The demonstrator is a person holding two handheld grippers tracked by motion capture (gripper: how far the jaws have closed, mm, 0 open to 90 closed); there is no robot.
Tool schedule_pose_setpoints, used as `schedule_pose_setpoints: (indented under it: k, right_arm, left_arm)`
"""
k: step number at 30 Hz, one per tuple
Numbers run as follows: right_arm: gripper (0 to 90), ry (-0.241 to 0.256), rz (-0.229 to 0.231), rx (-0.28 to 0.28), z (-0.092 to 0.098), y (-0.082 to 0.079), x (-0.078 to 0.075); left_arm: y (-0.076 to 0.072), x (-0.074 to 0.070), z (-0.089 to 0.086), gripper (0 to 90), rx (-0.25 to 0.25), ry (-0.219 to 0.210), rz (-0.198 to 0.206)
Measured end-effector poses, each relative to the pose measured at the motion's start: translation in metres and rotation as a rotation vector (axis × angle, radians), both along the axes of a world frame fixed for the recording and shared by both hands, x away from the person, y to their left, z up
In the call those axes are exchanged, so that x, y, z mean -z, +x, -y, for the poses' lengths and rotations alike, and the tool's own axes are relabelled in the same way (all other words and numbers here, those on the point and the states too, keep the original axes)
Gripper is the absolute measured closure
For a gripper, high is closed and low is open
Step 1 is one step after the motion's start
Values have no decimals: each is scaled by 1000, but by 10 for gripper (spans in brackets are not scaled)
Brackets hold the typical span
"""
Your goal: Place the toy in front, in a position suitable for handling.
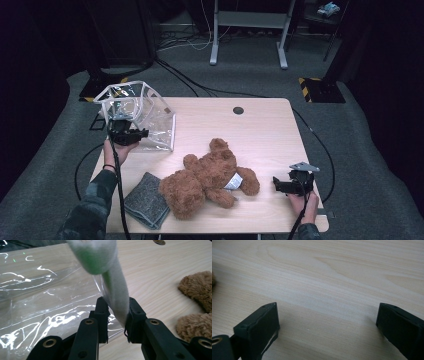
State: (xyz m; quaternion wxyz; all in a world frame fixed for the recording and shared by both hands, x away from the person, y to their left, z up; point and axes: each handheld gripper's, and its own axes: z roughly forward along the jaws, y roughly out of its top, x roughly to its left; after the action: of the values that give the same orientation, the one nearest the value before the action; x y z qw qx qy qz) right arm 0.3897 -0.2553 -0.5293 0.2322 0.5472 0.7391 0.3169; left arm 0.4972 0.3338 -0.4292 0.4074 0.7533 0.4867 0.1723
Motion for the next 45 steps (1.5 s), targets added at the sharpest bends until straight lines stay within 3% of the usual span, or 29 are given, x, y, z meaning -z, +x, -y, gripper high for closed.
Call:
schedule_pose_setpoints:
  k: [9, 15, 21, 22, 28, 33, 38, 45]
  right_arm:
    - [38, -4, 3, 3, 0, 0, 0]
    - [37, -3, 2, 3, 0, 0, 0]
    - [38, -2, 2, 2, 0, 0, 0]
    - [38, 0, 0, 4, 0, 0, 0]
    - [38, 0, 0, 5, 0, 0, 0]
    - [38, 0, 0, 5, 0, 0, 0]
    - [38, 0, 0, 6, 0, 0, 0]
    - [38, 1, 1, 7, 0, 0, 0]
  left_arm:
    - [4, 4, -9, 723, 23, -4, -22]
    - [4, 10, -21, 707, -31, -13, -25]
    - [10, 11, -26, 711, -115, -57, -18]
    - [13, 11, -27, 729, -123, -45, -15]
    - [22, 10, -24, 752, -142, -54, -19]
    - [32, 9, -21, 795, -135, -21, 0]
    - [37, 9, -23, 816, -149, -41, -3]
    - [50, 10, -24, 825, -160, -31, 29]
